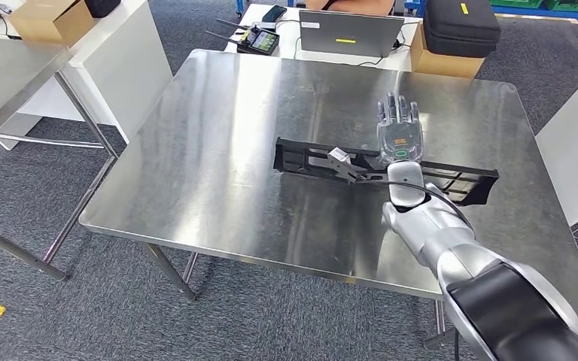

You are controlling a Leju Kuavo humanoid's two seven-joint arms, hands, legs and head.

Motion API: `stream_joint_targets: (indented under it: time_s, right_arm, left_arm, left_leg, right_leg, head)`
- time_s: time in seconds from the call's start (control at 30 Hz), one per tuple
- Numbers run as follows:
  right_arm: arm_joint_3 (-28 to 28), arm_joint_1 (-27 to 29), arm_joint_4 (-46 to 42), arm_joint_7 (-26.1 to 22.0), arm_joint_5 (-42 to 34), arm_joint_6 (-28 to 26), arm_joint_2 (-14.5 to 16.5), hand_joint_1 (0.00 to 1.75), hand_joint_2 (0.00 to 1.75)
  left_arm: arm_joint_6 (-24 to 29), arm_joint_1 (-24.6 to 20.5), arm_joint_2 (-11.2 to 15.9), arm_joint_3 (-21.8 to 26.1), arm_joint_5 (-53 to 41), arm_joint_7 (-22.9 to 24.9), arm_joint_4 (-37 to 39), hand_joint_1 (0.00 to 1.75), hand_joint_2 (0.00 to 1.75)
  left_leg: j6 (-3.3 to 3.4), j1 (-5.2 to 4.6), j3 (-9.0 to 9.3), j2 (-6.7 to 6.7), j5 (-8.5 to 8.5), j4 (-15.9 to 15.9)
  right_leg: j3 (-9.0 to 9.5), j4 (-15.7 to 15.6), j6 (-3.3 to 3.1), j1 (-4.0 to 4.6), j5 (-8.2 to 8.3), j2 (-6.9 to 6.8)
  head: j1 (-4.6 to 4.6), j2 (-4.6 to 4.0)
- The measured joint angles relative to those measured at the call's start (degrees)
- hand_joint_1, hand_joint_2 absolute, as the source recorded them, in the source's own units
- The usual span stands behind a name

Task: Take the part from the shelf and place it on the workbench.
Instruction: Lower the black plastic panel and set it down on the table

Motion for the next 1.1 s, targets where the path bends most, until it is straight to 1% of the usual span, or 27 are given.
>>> stream_joint_targets:
  time_s: [0.03, 0.1, 0.23, 0.3, 0.4, 0.5, 0.57, 0.63, 0.73, 0.83, 0.97, 1.1]
  right_arm:
    - [-2.33, 0.23, -0.4, -1.71, -1.41, 0.57, 0.19, 0.0, 0.0]
    - [-5.85, 0.8, -1.02, -3.29, -2.47, 1.0, 0.6, 0.0, 0.0]
    - [-9.6, 1.54, -1.81, -4.27, -3.23, 1.76, 1.13, 0.0, 1.75]
    - [-11.4, 1.49, -2.25, -6.94, -5.32, 4.19, 1.43, 0.0, 1.75]
    - [-15.99, 0.74, -3.15, -13.66, -8.79, 12.1, 1.85, 0.0, 1.75]
    - [-20.05, 0.43, -4.2, -18.44, -10.0, 18.6, 2.11, 0.0, 1.75]
    - [-21.76, 0.48, -5.18, -21.26, -10.53, 22.09, 2.04, 0.0, 1.75]
    - [-22.98, 0.74, -6.4, -23.17, -10.67, 24.09, 1.88, 0.0, 1.75]
    - [-24.02, 1.21, -8.15, -23.6, -10.23, 24.47, 1.56, 0.0, 1.75]
    - [-24.79, 1.31, -9.28, -22.16, -9.66, 23.31, 1.14, 0.0, 1.75]
    - [-26.43, 1.98, -10.13, -18.53, -8.96, 17.72, -0.38, 0.0, 1.75]
    - [-29.5, 2.84, -10.72, -17.5, -8.69, 14.1, -2.58, 0.0, 1.75]
  left_arm:
    - [-0.01, 0.0, 0.0, 0.02, -0.02, 0.01, 0.0, 0.0, 0.0]
    - [-0.02, 0.0, 0.0, 0.07, -0.04, 0.04, 0.0, 0.0, 0.0]
    - [-0.03, 0.0, 0.0, 0.26, -0.04, 0.08, 0.0, 0.0, 0.0]
    - [-0.08, 0.0, 0.0, 0.35, -0.04, 0.1, 0.0, 0.0, 0.0]
    - [-0.31, -0.02, 0.0, 0.48, -0.1, 0.35, 0.0, 0.0, 0.0]
    - [-0.52, -0.03, 0.0, 0.64, -0.33, 0.62, 0.0, 0.0, 0.0]
    - [-0.61, -0.02, 0.0, 0.74, -0.38, 0.74, 0.0, 0.0, 0.0]
    - [-0.67, -0.02, 0.0, 0.83, -0.37, 0.87, 0.0, 0.0, 0.0]
    - [-0.68, -0.01, 0.0, 1.25, -0.19, 0.99, 0.0, 0.0, 0.0]
    - [-0.67, -0.01, -0.01, 1.73, 0.06, 0.93, 0.0, 0.0, 0.0]
    - [-0.63, 0.09, -0.02, 1.91, 0.16, 0.56, 0.01, 0.0, 0.0]
    - [-0.53, 0.22, -0.02, 2.37, 0.17, 0.23, 0.0, 0.0, 0.0]
  left_leg:
    - [0.0, 0.0, 0.01, 0.01, 0.0, 0.0]
    - [0.0, 0.0, 0.0, -0.04, 0.02, 0.0]
    - [0.0, 0.0, -0.06, -0.14, 0.04, 0.0]
    - [0.0, 0.0, -0.05, -0.11, 0.01, 0.0]
    - [0.0, -0.01, 0.0, -0.02, -0.06, 0.0]
    - [0.02, -0.01, 0.01, 0.0, -0.08, 0.0]
    - [0.02, -0.01, 0.02, -0.02, -0.07, 0.0]
    - [0.02, -0.01, 0.02, -0.04, -0.06, 0.01]
    - [0.04, -0.02, -0.02, -0.1, -0.03, 0.01]
    - [0.08, -0.02, -0.07, -0.18, 0.0, 0.02]
    - [0.25, -0.03, -0.35, -0.48, 0.14, 0.03]
    - [0.31, -0.18, -0.53, -0.52, 0.16, 0.03]
  right_leg:
    - [0.0, 0.0, 0.0, 0.0, 0.0, 0.01]
    - [-0.01, 0.0, 0.0, 0.0, 0.0, -0.01]
    - [-0.01, 0.0, 0.0, 0.0, 0.0, -0.04]
    - [-0.01, 0.0, 0.0, 0.0, 0.0, -0.02]
    - [0.0, -0.01, 0.0, -0.01, -0.01, 0.05]
    - [0.0, -0.04, 0.01, -0.01, -0.01, 0.06]
    - [0.01, -0.04, 0.01, -0.02, -0.01, 0.06]
    - [0.01, -0.04, 0.01, -0.02, -0.01, 0.05]
    - [0.0, -0.04, 0.01, -0.02, -0.01, 0.03]
    - [-0.02, -0.05, 0.02, -0.04, -0.02, -0.07]
    - [-0.09, -0.09, 0.04, -0.04, -0.03, -0.46]
    - [-0.13, -0.11, 0.06, 0.02, -0.01, -0.5]
  head:
    - [0.0, 0.0]
    - [0.0, 0.0]
    - [0.0, 0.0]
    - [0.0, 0.0]
    - [0.01, 0.0]
    - [0.01, 0.0]
    - [0.01, 0.01]
    - [0.01, 0.01]
    - [0.01, 0.0]
    - [-0.01, 0.0]
    - [0.01, 0.0]
    - [0.0, 0.0]
